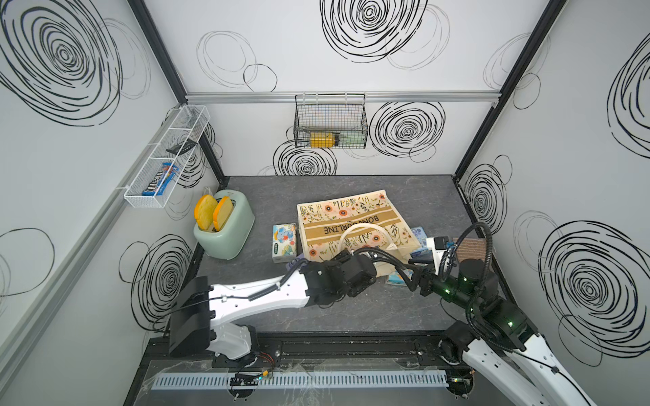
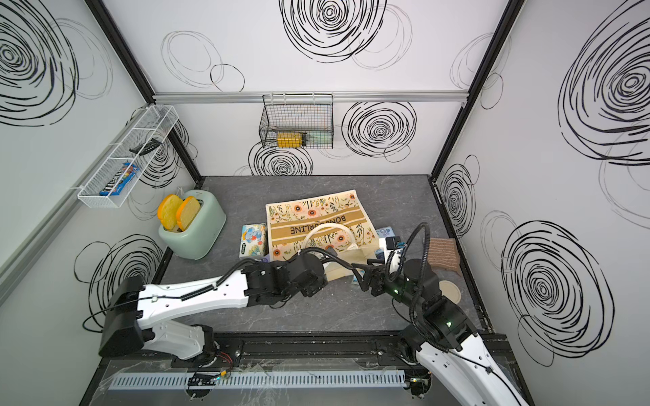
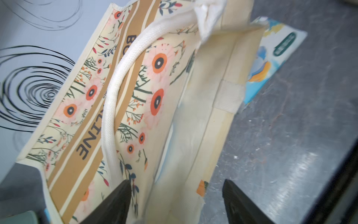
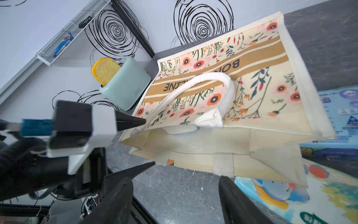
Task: Put tissues into the canvas bag
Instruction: Adjust the canvas bag at the center of the board.
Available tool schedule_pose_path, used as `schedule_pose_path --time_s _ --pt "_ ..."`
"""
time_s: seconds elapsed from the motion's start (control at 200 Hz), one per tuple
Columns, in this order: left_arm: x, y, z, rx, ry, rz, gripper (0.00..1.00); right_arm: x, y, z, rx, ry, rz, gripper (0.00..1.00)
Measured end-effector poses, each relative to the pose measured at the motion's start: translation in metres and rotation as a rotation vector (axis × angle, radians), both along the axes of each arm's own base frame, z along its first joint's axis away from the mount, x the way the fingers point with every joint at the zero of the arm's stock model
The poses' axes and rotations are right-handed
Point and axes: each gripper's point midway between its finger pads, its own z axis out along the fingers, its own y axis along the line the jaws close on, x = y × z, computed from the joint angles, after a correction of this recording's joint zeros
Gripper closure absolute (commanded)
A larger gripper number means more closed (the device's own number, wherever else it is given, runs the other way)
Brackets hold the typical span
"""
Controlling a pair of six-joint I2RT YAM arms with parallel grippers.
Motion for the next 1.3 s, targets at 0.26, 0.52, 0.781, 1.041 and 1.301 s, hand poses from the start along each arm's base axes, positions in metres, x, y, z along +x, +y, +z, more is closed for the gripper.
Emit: schedule_pose_path --time_s 0.26,0.52,0.781,1.041,1.301 --pt "0.033 -0.006 0.004 0.126 -0.083 0.020 1.00 -0.030 0.006 -0.038 0.142 0.116 0.069 0.32" --pt "0.081 0.009 0.052 -0.003 -0.039 0.070 1.00 -0.038 0.017 -0.107 0.240 0.366 0.063 0.27" --pt "0.111 0.038 0.097 -0.178 0.009 0.108 1.00 -0.017 0.023 -0.109 0.387 0.440 -0.033 0.29" --pt "0.111 0.036 0.103 -0.221 0.064 0.083 1.00 0.016 0.019 -0.102 0.430 0.478 -0.198 0.38" --pt "0.120 0.037 0.110 -0.252 0.087 0.083 1.00 0.035 0.030 -0.123 0.342 0.559 -0.244 0.44"
